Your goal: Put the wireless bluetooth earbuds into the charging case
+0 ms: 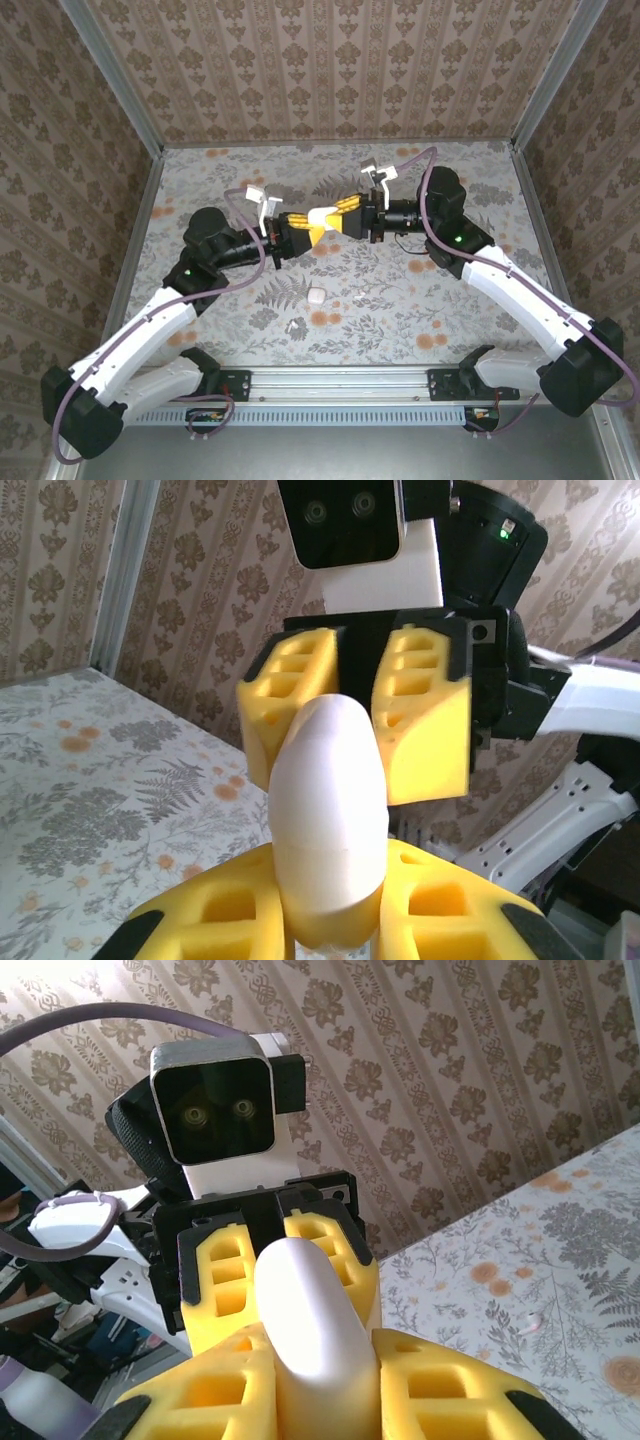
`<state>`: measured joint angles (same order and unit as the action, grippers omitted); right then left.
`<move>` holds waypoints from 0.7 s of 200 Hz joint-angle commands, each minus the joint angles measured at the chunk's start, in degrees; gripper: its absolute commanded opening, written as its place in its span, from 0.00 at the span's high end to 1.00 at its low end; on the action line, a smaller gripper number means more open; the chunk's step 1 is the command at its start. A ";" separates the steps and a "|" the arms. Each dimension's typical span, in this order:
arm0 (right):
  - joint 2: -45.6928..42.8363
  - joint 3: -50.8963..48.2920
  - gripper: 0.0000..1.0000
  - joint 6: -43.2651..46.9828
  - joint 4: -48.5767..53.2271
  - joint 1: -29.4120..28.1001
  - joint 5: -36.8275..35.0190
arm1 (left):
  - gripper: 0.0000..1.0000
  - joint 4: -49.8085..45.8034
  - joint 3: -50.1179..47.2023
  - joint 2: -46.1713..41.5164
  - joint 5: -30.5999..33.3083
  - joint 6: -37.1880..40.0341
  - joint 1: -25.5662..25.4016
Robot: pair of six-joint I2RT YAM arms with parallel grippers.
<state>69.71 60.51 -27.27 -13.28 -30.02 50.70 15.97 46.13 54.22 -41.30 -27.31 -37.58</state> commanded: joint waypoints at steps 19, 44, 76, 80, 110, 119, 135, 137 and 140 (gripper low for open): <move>-1.04 2.66 0.45 2.11 5.59 0.62 -2.53 | 1.00 -5.74 1.80 -1.59 2.76 9.62 -0.21; -2.57 5.96 0.26 4.42 14.03 0.19 -1.80 | 1.00 -8.71 2.09 -1.61 0.88 14.21 0.05; -4.60 9.71 0.23 13.52 29.70 -1.33 -6.67 | 1.00 -9.61 0.23 -2.37 -2.60 19.54 0.90; -4.89 9.67 0.23 14.68 30.93 -1.43 -7.45 | 1.00 -8.92 -0.31 -2.51 -2.84 19.57 1.08; -5.91 8.29 0.23 19.20 35.23 -2.05 -11.78 | 1.00 -6.09 -3.39 -3.98 -5.58 18.46 2.56; -5.69 8.06 0.23 19.78 35.77 -2.40 -12.06 | 1.00 -5.08 -3.98 -4.24 -6.97 17.87 3.09; -5.00 8.04 0.23 19.96 35.61 -3.23 -12.20 | 1.00 -2.33 -5.55 -4.64 -8.92 16.58 3.61; -4.89 8.04 0.23 19.97 35.54 -3.38 -12.20 | 1.00 -2.03 -5.68 -4.64 -9.12 16.52 3.69; -4.71 8.11 0.23 19.97 35.40 -3.58 -12.22 | 1.00 -1.81 -5.84 -4.68 -9.35 16.43 3.85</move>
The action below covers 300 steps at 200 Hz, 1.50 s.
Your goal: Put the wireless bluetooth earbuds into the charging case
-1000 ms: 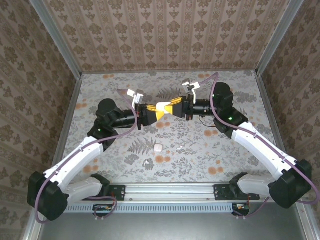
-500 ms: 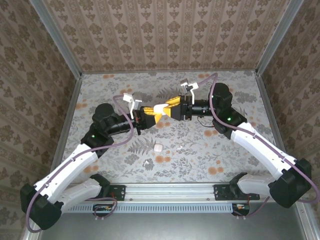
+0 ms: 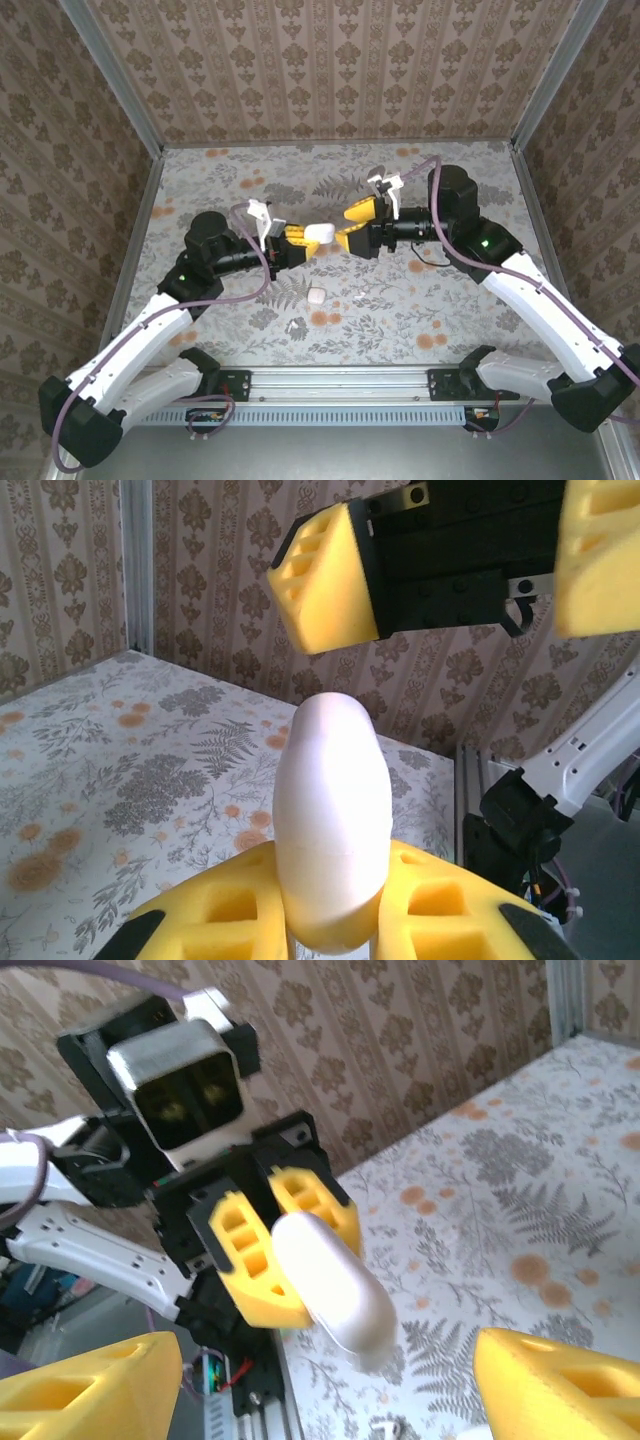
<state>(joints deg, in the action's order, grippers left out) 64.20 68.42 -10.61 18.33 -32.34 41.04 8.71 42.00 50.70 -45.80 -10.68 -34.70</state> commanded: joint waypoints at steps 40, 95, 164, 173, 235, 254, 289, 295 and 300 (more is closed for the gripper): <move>4.21 2.39 0.22 3.63 4.42 -3.66 -1.46 | 1.00 8.40 -3.23 -0.83 -7.01 -2.19 1.83; 7.78 4.68 0.24 4.65 6.35 -4.23 -1.64 | 1.00 11.29 -4.78 -0.98 -7.80 -4.44 1.83; 10.14 8.06 0.24 4.77 9.49 -2.59 -5.50 | 1.00 10.52 -4.89 -1.59 -8.60 -4.26 1.83; 10.39 8.40 0.24 4.56 9.85 -2.15 -5.53 | 1.00 10.50 -4.90 -1.57 -8.84 -4.33 1.80; 12.32 10.09 0.25 2.89 9.36 -0.46 -4.58 | 1.00 10.01 -5.02 -2.05 -8.60 -3.56 1.83; 13.23 10.66 0.25 2.88 9.70 -0.36 -4.17 | 1.00 9.97 -4.95 -2.09 -8.58 -3.43 1.83; 13.93 10.74 0.25 2.65 9.32 -0.18 -3.86 | 1.00 8.88 -4.84 -2.44 -7.66 -2.73 1.83; 14.02 10.93 0.25 2.61 9.28 -0.18 -3.76 | 1.00 8.64 -4.82 -2.59 -7.43 -2.61 1.82; 14.10 10.85 0.25 2.53 9.23 -0.14 -3.70 | 1.00 8.53 -4.83 -2.56 -7.40 -2.47 1.83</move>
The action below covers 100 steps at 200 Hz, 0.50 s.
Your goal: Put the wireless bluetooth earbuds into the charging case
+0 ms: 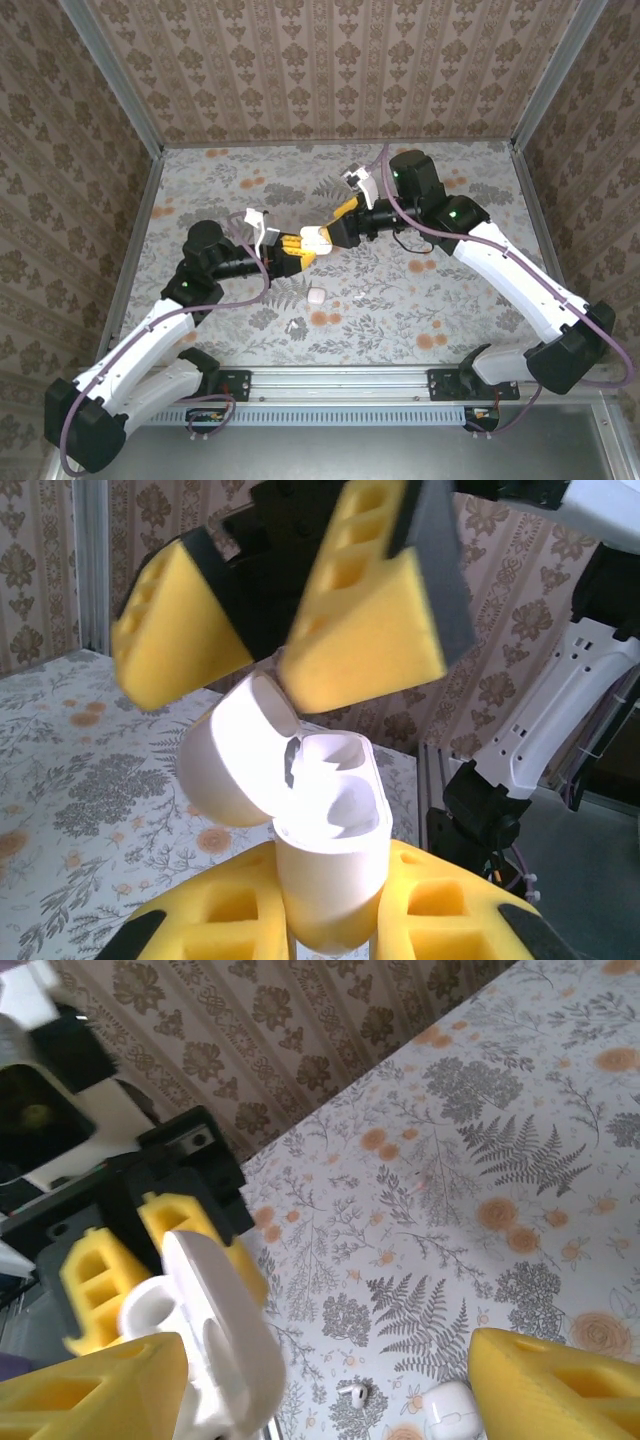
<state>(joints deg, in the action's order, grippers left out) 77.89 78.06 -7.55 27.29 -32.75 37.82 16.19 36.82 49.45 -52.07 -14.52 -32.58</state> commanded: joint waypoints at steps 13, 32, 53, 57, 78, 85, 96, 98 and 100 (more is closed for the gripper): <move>0.51 1.29 0.25 -0.76 0.09 0.32 -0.30 | 1.00 0.50 0.35 -1.53 -0.72 1.69 -0.21; 0.45 1.35 0.26 -1.21 -0.33 0.40 0.40 | 1.00 -0.31 0.35 -1.50 0.07 2.26 -0.12; -0.09 1.48 0.26 -2.03 -0.92 0.48 1.01 | 1.00 -2.18 0.35 -1.52 2.17 2.91 0.36; -0.23 1.50 0.26 -2.25 -0.98 0.50 1.02 | 1.00 -2.54 0.28 -1.55 2.66 3.00 0.42; -1.10 1.52 0.25 -3.69 -1.18 0.58 0.96 | 1.00 -3.52 -0.36 -1.84 4.64 2.86 1.90; -1.44 1.50 0.25 -4.32 -1.14 0.58 0.71 | 1.00 -3.67 -0.65 -2.06 5.19 2.78 2.47; -1.99 1.26 0.25 -5.23 -0.80 0.58 -0.12 | 1.00 -4.20 -1.11 -2.47 6.04 2.58 3.49; -2.14 1.18 0.25 -5.49 -0.78 0.58 -0.43 | 1.00 -4.33 -1.19 -2.62 6.20 2.57 3.60; -2.26 1.10 0.25 -5.64 -0.69 0.58 -0.66 | 1.00 -4.39 -1.30 -2.72 6.33 2.59 3.84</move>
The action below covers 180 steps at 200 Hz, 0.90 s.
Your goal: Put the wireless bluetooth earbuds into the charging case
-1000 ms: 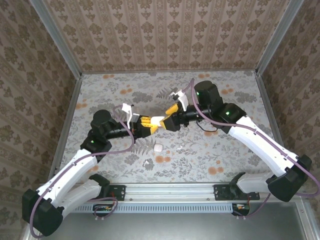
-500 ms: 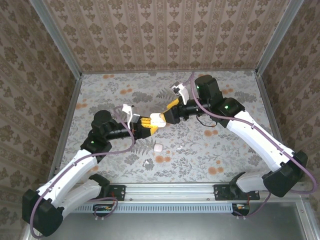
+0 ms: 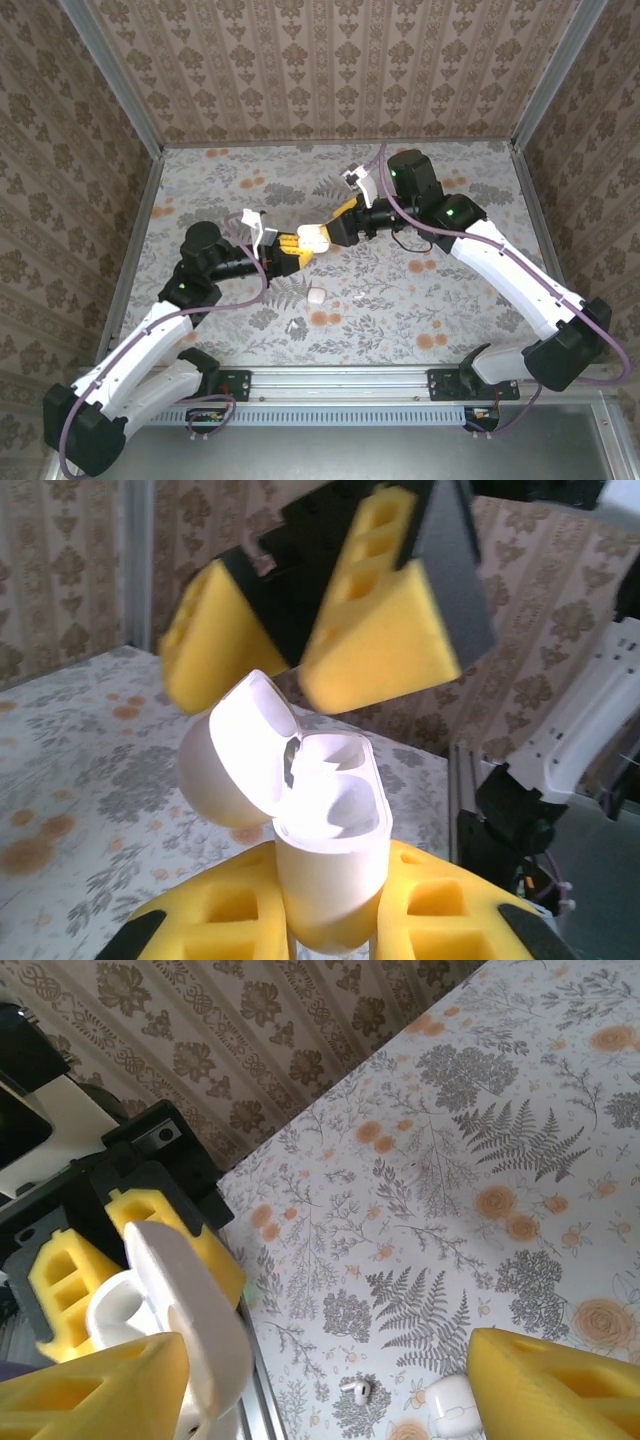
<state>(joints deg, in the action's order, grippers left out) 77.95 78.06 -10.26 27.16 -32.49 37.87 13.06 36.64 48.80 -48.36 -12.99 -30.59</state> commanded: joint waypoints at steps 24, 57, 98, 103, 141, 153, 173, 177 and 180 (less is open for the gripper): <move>-3.78 -0.71 0.27 -6.26 0.18 0.32 -5.62 | 1.00 -3.12 -2.31 -3.87 4.97 1.21 4.07; -5.59 -6.32 0.30 -12.24 0.68 0.30 -11.65 | 1.00 -6.76 -4.02 -7.43 8.23 1.77 7.79; -4.65 -14.04 0.38 -19.94 1.07 -3.57 -20.45 | 1.00 -15.13 -4.22 -13.23 13.85 5.15 9.89; -3.95 -14.71 0.38 -20.23 0.90 -5.11 -21.62 | 1.00 -16.20 -4.00 -13.76 14.34 5.80 10.00; 6.24 -15.68 0.41 -24.07 -0.55 -17.00 -28.83 | 1.00 -24.68 -1.81 -17.14 16.16 10.29 10.20; 9.90 -15.27 0.43 -26.13 -1.66 -20.15 -29.98 | 1.00 -26.23 -1.49 -18.32 16.99 10.78 10.13; 15.50 -14.64 0.46 -28.68 -3.88 -24.00 -31.15 | 1.00 -27.54 -1.56 -20.52 18.25 10.65 10.20; 16.33 -14.34 0.47 -29.03 -4.02 -24.58 -31.31 | 1.00 -27.63 -1.73 -20.92 18.30 10.60 10.19; 17.36 -14.12 0.47 -29.29 -4.03 -24.96 -31.36 | 1.00 -27.79 -1.90 -21.17 18.48 10.62 10.20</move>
<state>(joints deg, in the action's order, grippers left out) 90.43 62.74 -34.59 25.06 -54.39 10.79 -11.44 32.99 30.30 -32.05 -4.56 -20.88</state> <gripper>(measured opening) 0.541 0.176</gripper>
